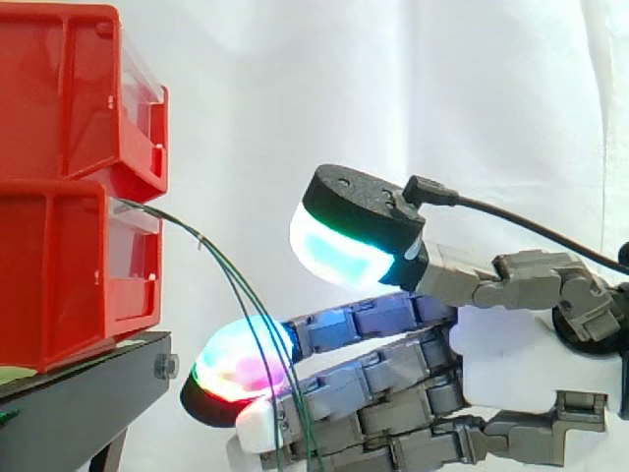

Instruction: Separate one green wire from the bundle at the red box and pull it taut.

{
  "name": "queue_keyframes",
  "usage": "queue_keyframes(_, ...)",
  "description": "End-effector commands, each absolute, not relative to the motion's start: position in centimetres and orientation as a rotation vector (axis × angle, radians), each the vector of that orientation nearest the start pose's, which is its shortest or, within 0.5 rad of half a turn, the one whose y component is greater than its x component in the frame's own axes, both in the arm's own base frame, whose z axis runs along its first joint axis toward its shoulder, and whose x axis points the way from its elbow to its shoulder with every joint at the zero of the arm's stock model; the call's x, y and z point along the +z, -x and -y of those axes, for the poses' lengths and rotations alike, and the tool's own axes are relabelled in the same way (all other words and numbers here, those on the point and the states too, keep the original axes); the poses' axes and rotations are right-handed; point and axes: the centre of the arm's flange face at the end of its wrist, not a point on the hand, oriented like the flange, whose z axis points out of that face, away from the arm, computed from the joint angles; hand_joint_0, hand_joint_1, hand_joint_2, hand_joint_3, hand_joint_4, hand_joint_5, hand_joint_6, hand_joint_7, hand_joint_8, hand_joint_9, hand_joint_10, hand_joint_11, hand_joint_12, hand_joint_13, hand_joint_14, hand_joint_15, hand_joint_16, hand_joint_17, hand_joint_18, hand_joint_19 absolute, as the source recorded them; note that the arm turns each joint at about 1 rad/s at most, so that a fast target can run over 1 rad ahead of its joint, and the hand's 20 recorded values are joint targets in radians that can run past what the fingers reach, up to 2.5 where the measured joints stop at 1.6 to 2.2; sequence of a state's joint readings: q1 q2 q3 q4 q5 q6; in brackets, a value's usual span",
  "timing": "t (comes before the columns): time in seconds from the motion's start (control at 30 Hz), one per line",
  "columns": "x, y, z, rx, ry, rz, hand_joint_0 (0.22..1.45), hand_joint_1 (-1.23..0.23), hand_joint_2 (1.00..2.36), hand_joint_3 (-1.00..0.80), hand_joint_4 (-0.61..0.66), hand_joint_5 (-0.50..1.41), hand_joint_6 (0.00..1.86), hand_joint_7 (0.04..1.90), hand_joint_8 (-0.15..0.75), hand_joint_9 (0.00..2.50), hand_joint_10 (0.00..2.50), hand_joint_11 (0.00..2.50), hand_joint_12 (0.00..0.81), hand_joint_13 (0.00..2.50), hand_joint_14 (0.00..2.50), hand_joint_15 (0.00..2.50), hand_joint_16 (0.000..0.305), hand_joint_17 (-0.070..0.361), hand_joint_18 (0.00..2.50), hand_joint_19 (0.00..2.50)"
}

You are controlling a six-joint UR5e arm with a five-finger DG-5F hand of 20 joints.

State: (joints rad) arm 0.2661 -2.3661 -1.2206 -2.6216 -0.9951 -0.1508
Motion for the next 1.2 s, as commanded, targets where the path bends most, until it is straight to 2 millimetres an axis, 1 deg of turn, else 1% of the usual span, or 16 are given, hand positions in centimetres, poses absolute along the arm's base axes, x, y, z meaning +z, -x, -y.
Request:
queue_keyframes(0.0,19.6,-77.1,-1.6,0.911,-1.224,-1.003,0.56,-0.63,1.0,-0.46,0.3,-0.09,0.5,1.04,0.292,0.8,0.01,0.2,0.31,0.46,0.0,0.1,0.038,0.086,0.4,0.19)
queue_keyframes(0.03,20.4,-77.5,-2.0,0.927,-1.22,-0.992,0.56,-0.63,1.0,-0.46,0.3,-0.09,0.5,1.04,0.292,0.8,0.01,0.2,0.31,0.46,0.0,0.1,0.038,0.086,0.4,0.19)
queue_keyframes(0.07,20.5,-77.5,-2.0,0.928,-1.22,-0.991,0.58,-0.64,1.01,-0.45,0.29,-0.08,0.5,1.09,0.292,0.83,0.01,0.21,0.31,0.49,0.0,0.12,0.038,0.085,0.42,0.22)
queue_keyframes(0.2,21.1,-77.8,-2.1,0.936,-1.216,-0.98,0.58,-0.64,1.0,-0.45,0.27,-0.08,0.5,1.11,0.298,0.85,0.01,0.23,0.31,0.5,0.0,0.12,0.038,0.086,0.44,0.23)
queue_keyframes(0.37,21.4,-77.9,-2.1,0.946,-1.217,-0.973,0.59,-0.65,1.01,-0.44,0.25,-0.07,0.5,1.18,0.296,0.86,0.01,0.23,0.31,0.51,0.01,0.13,0.038,0.086,0.45,0.25)
queue_keyframes(0.4,21.4,-77.9,-2.1,0.945,-1.217,-0.972,0.59,-0.65,1.01,-0.43,0.22,-0.07,0.5,1.2,0.295,0.86,0.01,0.23,0.31,0.51,0.01,0.14,0.038,0.086,0.45,0.25)
queue_keyframes(0.77,21.6,-78.0,-2.0,0.945,-1.218,-0.969,0.61,-0.65,1.01,-0.4,0.18,-0.05,0.5,1.38,0.295,0.88,0.01,0.25,0.314,0.53,0.01,0.15,0.039,0.087,0.46,0.26)
queue_keyframes(0.83,21.7,-78.1,-1.9,0.946,-1.219,-0.966,0.6,-0.65,1.01,-0.39,0.18,-0.05,0.51,1.38,0.294,0.88,0.01,0.25,0.316,0.53,0.01,0.15,0.039,0.088,0.47,0.28)
queue_keyframes(0.87,22.3,-78.3,-1.8,0.947,-1.219,-0.963,0.6,-0.65,1.01,-0.4,0.18,-0.05,0.51,1.37,0.294,0.88,0.01,0.24,0.316,0.53,0.01,0.15,0.039,0.088,0.47,0.28)
queue_keyframes(0.93,22.5,-78.4,-1.7,0.942,-1.222,-0.97,0.59,-0.61,1.01,-0.41,0.19,-0.05,0.52,1.36,0.294,0.88,0.01,0.25,0.321,0.54,0.01,0.16,0.04,0.09,0.47,0.29)
queue_keyframes(1.0,23.3,-78.6,-1.4,0.936,-1.224,-0.982,0.57,-0.58,1.01,-0.42,0.19,-0.05,0.51,1.36,0.294,0.89,0.01,0.25,0.326,0.54,0.01,0.17,0.041,0.092,0.47,0.3)
queue_keyframes(1.1,23.6,-78.7,-1.1,0.927,-1.228,-0.991,0.58,-0.54,1.01,-0.41,0.17,-0.05,0.51,1.38,0.295,0.9,0.01,0.26,0.327,0.55,0.01,0.18,0.041,0.093,0.48,0.31)
queue_keyframes(1.17,23.6,-78.7,-0.7,0.925,-1.23,-0.991,0.6,-0.55,1.01,-0.37,0.17,-0.05,0.53,1.37,0.297,0.91,0.01,0.26,0.329,0.56,0.01,0.18,0.041,0.093,0.48,0.31)
